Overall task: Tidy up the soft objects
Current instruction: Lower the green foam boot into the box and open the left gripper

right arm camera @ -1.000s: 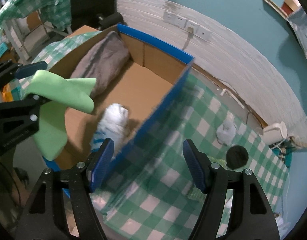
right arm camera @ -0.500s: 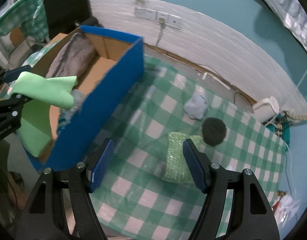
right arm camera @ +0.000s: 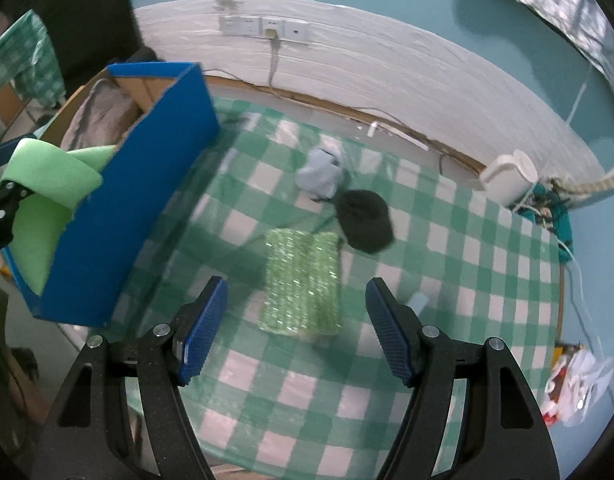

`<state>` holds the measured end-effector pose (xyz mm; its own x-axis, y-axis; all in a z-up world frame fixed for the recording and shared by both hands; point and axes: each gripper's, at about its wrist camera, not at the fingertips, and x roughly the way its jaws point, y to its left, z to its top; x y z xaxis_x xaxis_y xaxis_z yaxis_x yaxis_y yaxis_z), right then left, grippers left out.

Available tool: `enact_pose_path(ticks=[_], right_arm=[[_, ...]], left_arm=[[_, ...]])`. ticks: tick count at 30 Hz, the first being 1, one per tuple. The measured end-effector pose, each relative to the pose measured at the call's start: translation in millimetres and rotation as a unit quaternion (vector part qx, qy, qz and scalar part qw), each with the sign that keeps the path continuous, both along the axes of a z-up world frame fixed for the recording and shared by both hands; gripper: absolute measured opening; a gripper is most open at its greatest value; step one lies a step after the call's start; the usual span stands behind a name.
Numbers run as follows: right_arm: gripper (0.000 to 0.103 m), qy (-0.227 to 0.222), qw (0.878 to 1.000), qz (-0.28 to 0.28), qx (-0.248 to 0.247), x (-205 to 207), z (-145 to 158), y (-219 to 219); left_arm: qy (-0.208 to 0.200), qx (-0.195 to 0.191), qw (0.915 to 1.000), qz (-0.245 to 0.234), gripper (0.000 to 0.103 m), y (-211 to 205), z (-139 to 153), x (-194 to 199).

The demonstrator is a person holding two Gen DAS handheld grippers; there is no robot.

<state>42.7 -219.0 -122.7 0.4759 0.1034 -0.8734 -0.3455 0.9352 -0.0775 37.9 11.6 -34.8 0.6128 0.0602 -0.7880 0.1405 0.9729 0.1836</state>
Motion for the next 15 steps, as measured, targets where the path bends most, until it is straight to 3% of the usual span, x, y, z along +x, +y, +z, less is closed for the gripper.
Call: enact_pose_path(ticks=[15], right_arm=[[0.071,0.004,0.998,-0.054,0.013,1,-9,-64]], left_arm=[[0.01,0.012,0.9995,-0.027,0.054,-53,-6,10]])
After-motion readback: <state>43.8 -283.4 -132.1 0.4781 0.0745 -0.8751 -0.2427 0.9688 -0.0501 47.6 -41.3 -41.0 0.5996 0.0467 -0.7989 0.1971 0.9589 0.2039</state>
